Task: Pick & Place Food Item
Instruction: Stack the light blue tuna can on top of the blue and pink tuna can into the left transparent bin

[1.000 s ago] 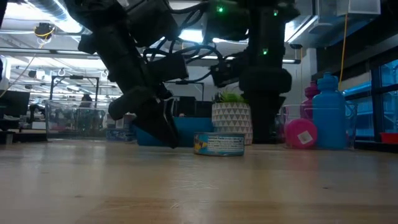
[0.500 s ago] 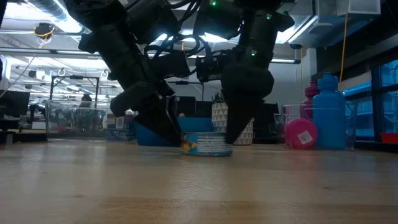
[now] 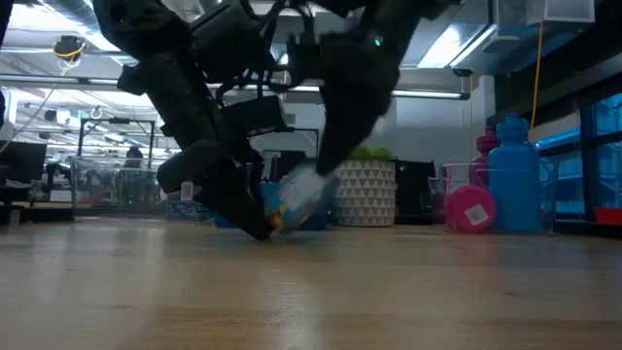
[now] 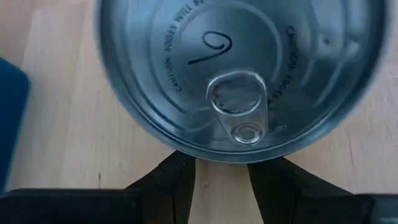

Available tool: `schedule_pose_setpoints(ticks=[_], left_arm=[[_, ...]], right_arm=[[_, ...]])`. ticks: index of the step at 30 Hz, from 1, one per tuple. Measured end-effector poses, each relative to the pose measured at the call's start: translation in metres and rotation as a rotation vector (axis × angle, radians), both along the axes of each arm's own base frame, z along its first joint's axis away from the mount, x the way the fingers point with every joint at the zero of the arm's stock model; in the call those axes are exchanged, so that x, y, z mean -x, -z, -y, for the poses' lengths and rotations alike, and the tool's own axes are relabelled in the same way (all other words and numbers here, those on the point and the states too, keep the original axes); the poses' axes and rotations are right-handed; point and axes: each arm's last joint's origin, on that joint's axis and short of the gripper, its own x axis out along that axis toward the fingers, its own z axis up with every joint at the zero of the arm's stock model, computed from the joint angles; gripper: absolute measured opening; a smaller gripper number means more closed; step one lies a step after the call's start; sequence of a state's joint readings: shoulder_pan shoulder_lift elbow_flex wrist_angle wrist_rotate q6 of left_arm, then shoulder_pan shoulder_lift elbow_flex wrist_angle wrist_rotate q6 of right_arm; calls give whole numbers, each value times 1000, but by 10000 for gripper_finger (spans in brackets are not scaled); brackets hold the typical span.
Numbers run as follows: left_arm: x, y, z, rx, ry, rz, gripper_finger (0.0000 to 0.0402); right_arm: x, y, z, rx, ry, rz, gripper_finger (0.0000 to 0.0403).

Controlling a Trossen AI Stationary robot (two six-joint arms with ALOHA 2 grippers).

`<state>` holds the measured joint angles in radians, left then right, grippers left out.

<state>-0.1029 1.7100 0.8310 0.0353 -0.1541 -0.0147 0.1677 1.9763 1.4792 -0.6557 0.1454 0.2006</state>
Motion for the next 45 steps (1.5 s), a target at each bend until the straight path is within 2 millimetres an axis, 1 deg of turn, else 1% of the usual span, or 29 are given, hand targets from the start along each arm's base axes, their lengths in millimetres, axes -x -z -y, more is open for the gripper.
schedule_pose_setpoints(ticks=[2, 8, 13, 17, 24, 26, 29, 32, 40, 45], left_arm=[[0, 0, 0, 5, 6, 3, 139], [1, 2, 1, 12, 32, 21, 139], [0, 1, 2, 17, 67, 27, 139], [-3, -1, 3, 22, 100, 70, 138], [-3, 0, 4, 33, 114, 65, 138], [-3, -1, 4, 33, 113, 70, 138], [-7, -8, 4, 38, 112, 117, 138], [-7, -7, 4, 38, 112, 110, 138], [-5, -5, 4, 34, 113, 86, 138], [-3, -4, 3, 19, 99, 62, 138]], right_arm=[[-2, -4, 0, 5, -3, 20, 287], [-3, -5, 0, 9, -28, 30, 287], [-9, -9, -1, 8, -79, 90, 288], [-11, -9, -3, 11, -108, 109, 287], [-9, -8, -4, -49, -141, 79, 287], [-7, -7, -4, -40, -136, 64, 287], [-7, -2, -3, -17, -128, 43, 287], [-7, -2, -2, 32, -117, 52, 287], [-6, -17, 0, 54, -135, 108, 287], [1, -33, 1, 52, -136, 130, 287]])
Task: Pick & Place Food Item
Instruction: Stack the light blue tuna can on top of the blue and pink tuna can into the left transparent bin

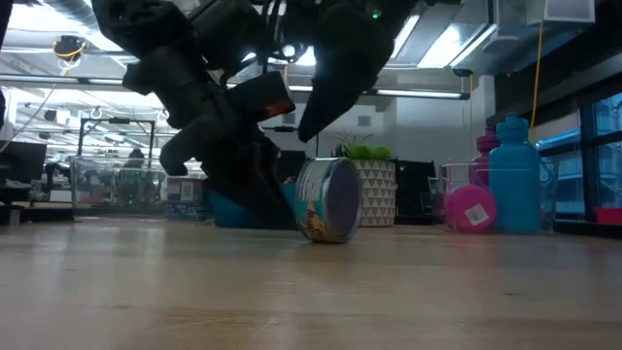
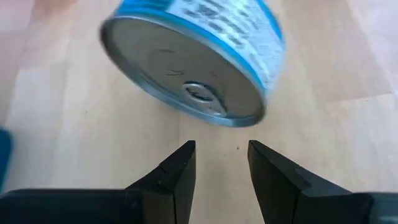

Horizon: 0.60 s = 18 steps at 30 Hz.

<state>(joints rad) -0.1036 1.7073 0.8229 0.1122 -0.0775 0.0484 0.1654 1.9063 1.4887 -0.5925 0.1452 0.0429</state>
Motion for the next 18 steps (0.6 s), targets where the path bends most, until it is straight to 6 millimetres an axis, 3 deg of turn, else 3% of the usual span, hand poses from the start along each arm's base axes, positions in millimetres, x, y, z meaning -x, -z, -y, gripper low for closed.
schedule_pose_setpoints(ticks=[4, 7, 12, 18], left_arm=[[5, 1, -3, -67, -69, -40, 138], [12, -9, 1, -135, -82, -41, 138], [37, -56, 18, -228, -108, 51, 138], [99, -115, 40, -226, -157, 270, 138]], right_arm=[[12, -10, 4, 15, -4, -55, 287], [21, -12, 6, 38, -17, -125, 287], [26, -17, 6, 87, -109, -197, 287], [27, -43, 8, 144, -185, -239, 288]])
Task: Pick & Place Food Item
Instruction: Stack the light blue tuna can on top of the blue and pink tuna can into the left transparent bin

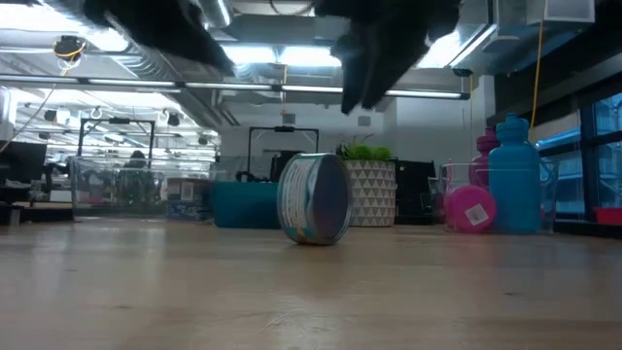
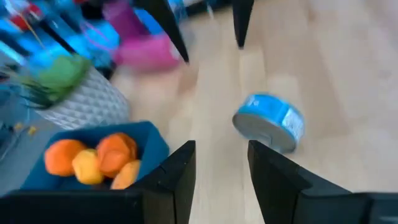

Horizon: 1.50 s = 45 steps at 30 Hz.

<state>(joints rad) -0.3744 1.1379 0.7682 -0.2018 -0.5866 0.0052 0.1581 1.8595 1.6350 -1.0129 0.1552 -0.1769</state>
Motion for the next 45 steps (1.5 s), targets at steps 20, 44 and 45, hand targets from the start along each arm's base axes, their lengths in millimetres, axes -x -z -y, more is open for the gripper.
schedule_pose_setpoints(ticks=[20, 44, 45], left_arm=[[69, 11, -7, 142, 70, 239, 138], [-24, -30, -9, -428, 210, -4, 167], [-32, -43, -14, -389, 157, -19, 175]], right_arm=[[-19, 27, -23, 5, -263, -58, 288], [67, -117, -9, -58, 318, 111, 268], [74, -121, -10, -70, 342, 118, 267]])
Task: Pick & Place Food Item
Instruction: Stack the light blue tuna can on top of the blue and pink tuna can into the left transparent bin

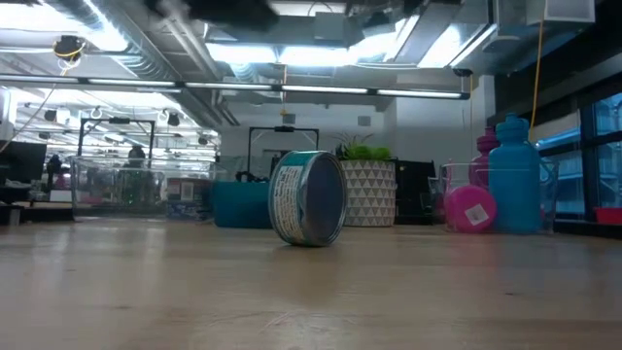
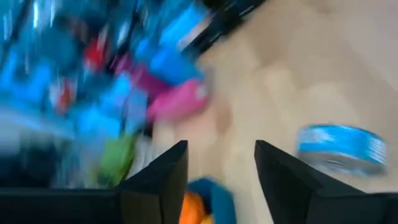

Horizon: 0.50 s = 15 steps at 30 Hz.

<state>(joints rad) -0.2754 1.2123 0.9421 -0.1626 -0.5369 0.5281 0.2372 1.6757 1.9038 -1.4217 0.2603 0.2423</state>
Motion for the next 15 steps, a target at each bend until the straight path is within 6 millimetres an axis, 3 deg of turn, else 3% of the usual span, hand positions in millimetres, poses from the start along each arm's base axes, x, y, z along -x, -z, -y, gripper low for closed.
schedule_pose_setpoints(ticks=[4, 8, 10, 15], left_arm=[[-30, -56, -32, 307, -259, -54, 205], [-60, -95, -72, 891, -367, -220, 220], [-77, -99, -88, 1089, -430, -318, 222], [-122, -81, -100, 1182, -617, -480, 223]], right_arm=[[23, -14, 2, -30, 100, 25, 269], [33, -15, 4, -32, 175, -21, 269], [35, -14, 5, -45, 195, -34, 269], [36, -10, 0, -102, 183, -63, 269]])
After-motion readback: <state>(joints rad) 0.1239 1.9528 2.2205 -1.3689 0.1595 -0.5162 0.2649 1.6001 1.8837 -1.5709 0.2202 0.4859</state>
